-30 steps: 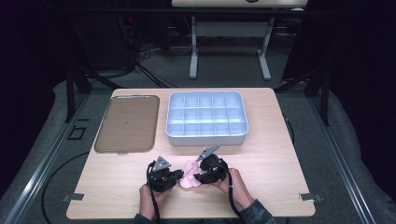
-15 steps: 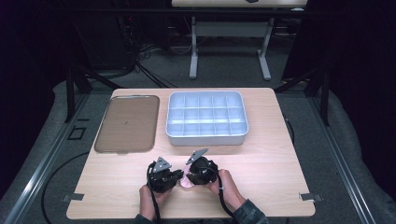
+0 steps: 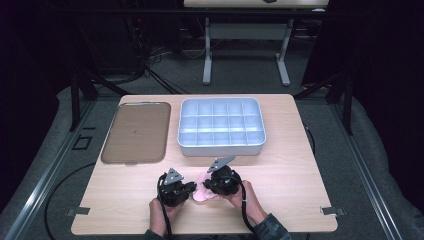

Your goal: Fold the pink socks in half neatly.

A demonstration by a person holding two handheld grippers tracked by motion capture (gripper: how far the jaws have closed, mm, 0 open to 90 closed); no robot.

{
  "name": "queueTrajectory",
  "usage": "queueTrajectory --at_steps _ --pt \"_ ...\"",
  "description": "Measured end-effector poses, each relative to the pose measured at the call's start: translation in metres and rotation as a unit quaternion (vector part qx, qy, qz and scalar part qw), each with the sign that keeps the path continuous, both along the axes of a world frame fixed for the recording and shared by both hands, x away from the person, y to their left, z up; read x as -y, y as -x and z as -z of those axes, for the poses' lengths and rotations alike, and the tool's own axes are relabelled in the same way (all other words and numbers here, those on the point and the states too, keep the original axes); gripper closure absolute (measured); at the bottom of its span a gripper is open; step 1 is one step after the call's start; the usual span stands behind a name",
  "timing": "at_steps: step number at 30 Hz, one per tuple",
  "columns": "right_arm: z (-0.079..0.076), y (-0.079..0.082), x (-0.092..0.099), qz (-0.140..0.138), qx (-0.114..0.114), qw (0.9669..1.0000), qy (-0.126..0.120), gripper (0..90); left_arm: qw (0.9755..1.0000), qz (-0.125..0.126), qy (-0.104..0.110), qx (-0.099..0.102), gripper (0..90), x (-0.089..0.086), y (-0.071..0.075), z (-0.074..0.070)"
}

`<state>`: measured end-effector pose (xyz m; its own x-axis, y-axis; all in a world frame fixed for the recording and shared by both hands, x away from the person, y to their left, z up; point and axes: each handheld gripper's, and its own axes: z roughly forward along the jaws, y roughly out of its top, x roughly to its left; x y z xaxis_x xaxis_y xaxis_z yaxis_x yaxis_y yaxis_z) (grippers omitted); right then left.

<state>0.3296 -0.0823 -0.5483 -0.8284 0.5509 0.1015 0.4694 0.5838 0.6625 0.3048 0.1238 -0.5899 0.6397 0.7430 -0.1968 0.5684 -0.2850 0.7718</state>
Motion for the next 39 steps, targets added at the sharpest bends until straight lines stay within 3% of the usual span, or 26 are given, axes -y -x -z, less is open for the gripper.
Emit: queueTrajectory --at_steps 7,14,15,17,21,24,27,31,35,39 --pt "-0.01 0.0 -0.001 -0.009 0.008 0.9995 -0.029 85.8 1.0 0.0 0.0 0.0 83.1 0.0 0.0 0.0" --pt "-0.008 -0.003 -0.012 -0.027 0.004 0.9994 -0.02 85.8 1.0 -0.001 0.007 -0.003 81.7 -0.001 -0.001 0.0" --pt "-0.006 -0.005 -0.012 -0.028 0.002 0.9993 -0.023 85.9 0.9999 -0.001 0.011 -0.004 79.8 -0.003 -0.001 -0.001" --pt "-0.005 -0.005 -0.011 -0.026 -0.001 0.9992 -0.029 85.9 0.9991 -0.006 0.04 -0.012 71.3 -0.007 0.0 -0.003" --pt "-0.004 -0.004 -0.009 -0.028 0.002 0.9992 -0.029 85.9 0.9985 -0.018 0.05 -0.008 59.0 -0.019 0.007 -0.013" --pt "-0.004 -0.004 -0.01 -0.027 0.002 0.9993 -0.027 85.9 0.9978 -0.035 0.056 -0.005 58.5 -0.029 0.01 -0.015" --pt "-0.005 -0.002 -0.01 -0.029 0.004 0.9992 -0.028 85.8 0.9982 -0.045 0.039 -0.004 65.7 -0.032 0.013 -0.012" --pt "-0.005 0.0 -0.011 -0.034 0.005 0.999 -0.028 85.8 0.9996 -0.026 0.004 -0.011 76.2 -0.021 0.013 -0.004" --pt "-0.003 -0.001 -0.014 -0.036 0.004 0.999 -0.025 85.8 0.9998 -0.018 0.0 -0.012 85.7 -0.016 0.011 0.0" --pt "0.002 -0.001 -0.02 -0.042 0.0 0.9989 -0.022 85.7 0.9997 -0.018 0.0 -0.014 89.6 -0.015 0.01 0.001"
